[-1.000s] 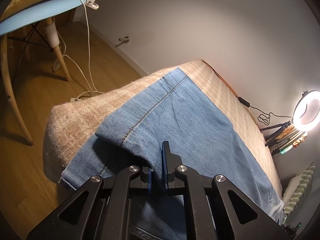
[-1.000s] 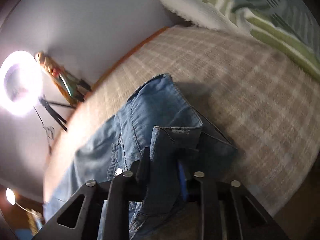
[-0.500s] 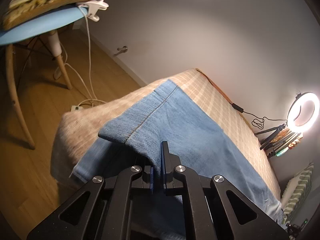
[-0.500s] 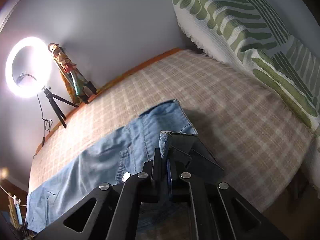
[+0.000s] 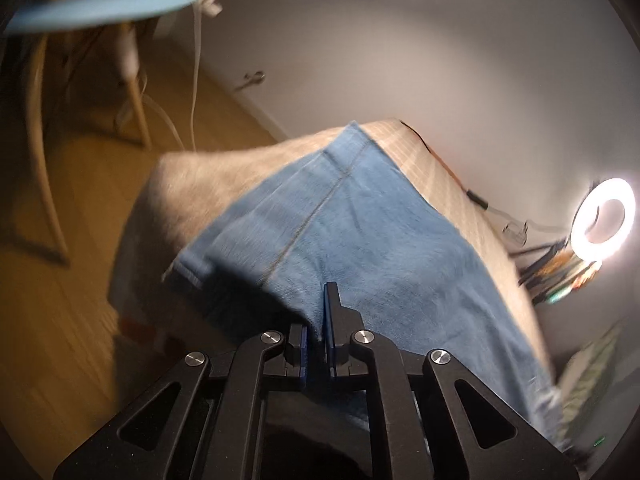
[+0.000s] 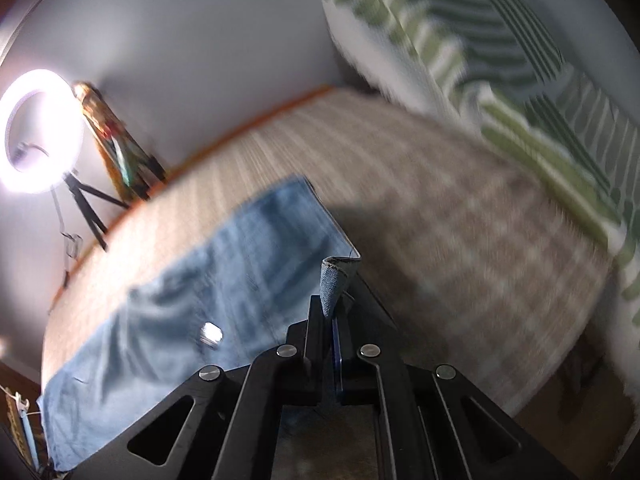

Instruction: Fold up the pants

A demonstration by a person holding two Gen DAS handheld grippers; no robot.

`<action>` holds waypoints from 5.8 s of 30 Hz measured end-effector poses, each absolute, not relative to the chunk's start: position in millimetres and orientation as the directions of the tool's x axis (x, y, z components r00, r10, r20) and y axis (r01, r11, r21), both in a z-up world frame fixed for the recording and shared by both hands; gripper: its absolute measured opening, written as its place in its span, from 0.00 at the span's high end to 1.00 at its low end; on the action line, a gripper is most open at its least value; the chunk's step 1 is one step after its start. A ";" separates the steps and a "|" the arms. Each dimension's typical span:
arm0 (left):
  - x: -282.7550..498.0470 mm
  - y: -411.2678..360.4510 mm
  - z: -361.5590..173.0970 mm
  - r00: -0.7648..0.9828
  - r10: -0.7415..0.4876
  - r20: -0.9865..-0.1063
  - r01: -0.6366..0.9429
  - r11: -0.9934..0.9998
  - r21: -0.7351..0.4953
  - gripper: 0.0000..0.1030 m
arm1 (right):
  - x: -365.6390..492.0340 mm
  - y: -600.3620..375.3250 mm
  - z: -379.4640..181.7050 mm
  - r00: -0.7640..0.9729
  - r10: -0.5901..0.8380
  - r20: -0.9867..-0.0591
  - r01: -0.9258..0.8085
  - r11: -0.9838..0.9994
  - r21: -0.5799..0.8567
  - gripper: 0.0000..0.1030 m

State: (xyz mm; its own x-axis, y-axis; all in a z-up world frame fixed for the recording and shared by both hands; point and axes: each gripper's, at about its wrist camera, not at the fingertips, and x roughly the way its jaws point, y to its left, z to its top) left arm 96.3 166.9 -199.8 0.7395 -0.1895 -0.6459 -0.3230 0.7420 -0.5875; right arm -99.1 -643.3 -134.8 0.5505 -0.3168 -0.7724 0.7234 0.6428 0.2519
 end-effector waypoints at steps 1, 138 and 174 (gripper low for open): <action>95.7 168.5 -199.1 0.744 -0.185 -0.642 -0.329 0.735 -0.593 0.92 | -100.1 -645.4 -141.8 0.538 -0.315 -0.781 0.730 0.637 0.246 1.00; 230.0 -250.9 -158.3 0.386 -0.397 -0.832 0.648 0.760 -0.062 0.57 | 166.1 -499.2 -176.6 0.560 -0.034 -0.828 -0.191 0.967 -0.170 0.92; 227.7 -247.8 -164.9 0.416 -0.415 -0.809 0.649 0.759 -0.055 0.56 | -27.8 -686.0 -143.4 0.689 -0.033 -0.724 0.379 0.868 0.321 0.81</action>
